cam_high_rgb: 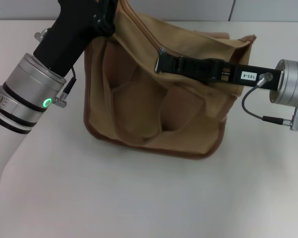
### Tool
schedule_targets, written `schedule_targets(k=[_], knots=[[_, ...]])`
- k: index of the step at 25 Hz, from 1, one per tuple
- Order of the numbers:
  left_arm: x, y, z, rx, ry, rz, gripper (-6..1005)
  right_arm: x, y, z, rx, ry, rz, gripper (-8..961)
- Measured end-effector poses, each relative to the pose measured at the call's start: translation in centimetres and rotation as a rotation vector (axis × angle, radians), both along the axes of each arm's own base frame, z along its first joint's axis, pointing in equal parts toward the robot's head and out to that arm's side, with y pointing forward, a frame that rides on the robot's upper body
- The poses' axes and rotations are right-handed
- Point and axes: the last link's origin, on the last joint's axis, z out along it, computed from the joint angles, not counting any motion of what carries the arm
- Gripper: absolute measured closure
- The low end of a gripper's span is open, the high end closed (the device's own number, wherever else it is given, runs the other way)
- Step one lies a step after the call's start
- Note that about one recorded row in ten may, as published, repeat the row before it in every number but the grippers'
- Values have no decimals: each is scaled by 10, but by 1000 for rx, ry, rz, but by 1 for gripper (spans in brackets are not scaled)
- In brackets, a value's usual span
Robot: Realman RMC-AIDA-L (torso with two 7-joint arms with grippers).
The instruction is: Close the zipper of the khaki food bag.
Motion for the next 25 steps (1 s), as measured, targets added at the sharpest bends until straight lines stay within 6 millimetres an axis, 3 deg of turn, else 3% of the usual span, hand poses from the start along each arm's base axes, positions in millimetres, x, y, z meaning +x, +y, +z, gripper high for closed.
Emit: schedule_targets(k=[6,15,25], knots=[[1,1,0,-1,1,0,902,-1,-2,1,68,-17,84,197],[2,4,-1,-3,8,4,900,3,5,0,94,-43,45,197],[3,6,-2,-2,13,10,898,-7,5,6,126,9,96,197]])
